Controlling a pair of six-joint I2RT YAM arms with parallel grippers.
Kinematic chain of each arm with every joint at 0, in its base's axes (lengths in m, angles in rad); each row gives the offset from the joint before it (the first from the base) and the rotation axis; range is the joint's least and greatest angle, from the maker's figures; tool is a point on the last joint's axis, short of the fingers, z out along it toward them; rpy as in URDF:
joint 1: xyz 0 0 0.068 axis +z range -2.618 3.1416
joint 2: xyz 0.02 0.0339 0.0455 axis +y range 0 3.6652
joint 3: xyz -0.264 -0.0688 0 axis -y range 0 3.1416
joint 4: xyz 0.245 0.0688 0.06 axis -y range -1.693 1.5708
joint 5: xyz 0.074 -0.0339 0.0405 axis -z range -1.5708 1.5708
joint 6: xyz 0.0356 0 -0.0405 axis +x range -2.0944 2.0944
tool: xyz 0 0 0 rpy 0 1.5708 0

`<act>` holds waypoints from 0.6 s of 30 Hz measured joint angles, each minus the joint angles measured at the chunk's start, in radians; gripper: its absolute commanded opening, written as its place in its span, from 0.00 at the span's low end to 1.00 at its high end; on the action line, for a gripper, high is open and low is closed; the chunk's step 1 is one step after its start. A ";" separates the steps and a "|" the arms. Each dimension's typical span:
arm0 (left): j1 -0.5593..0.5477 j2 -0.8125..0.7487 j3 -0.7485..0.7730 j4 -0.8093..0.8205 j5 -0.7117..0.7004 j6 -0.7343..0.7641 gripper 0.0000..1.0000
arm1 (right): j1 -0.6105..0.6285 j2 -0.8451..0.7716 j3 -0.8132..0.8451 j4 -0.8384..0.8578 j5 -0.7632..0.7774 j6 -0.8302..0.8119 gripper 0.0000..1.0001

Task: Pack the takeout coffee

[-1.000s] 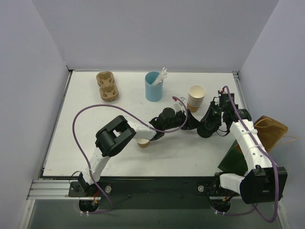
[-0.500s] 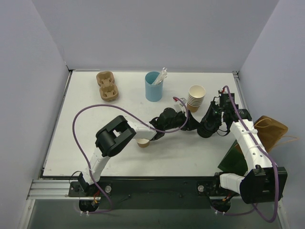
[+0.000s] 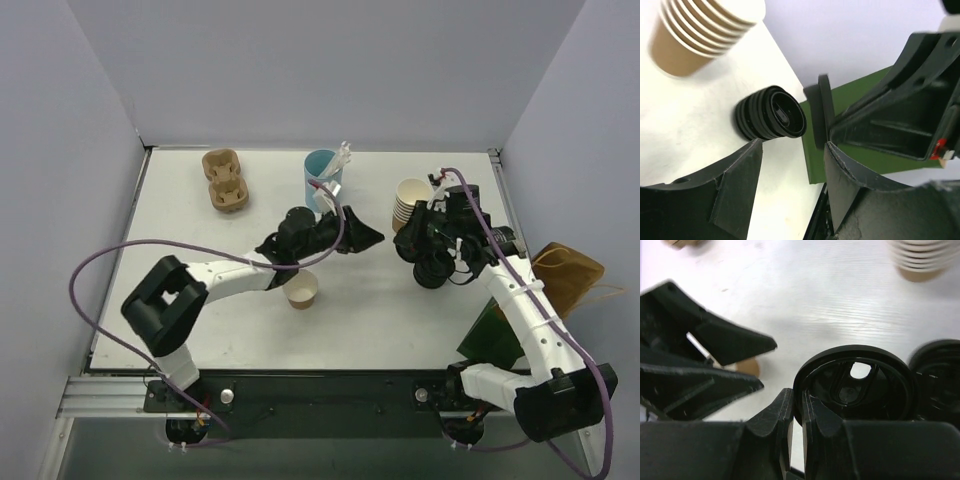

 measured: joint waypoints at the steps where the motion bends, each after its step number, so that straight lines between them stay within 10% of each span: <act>1: 0.018 -0.051 -0.025 -0.019 0.000 0.014 0.62 | 0.021 -0.007 0.002 0.008 -0.018 -0.004 0.09; 10: 0.174 -0.575 -0.117 -0.429 0.023 0.130 0.69 | 0.061 -0.144 -0.124 0.329 -0.400 0.066 0.10; 18: 0.213 -0.900 -0.181 -0.600 0.126 0.177 0.71 | 0.098 -0.106 -0.266 0.944 -0.678 0.489 0.10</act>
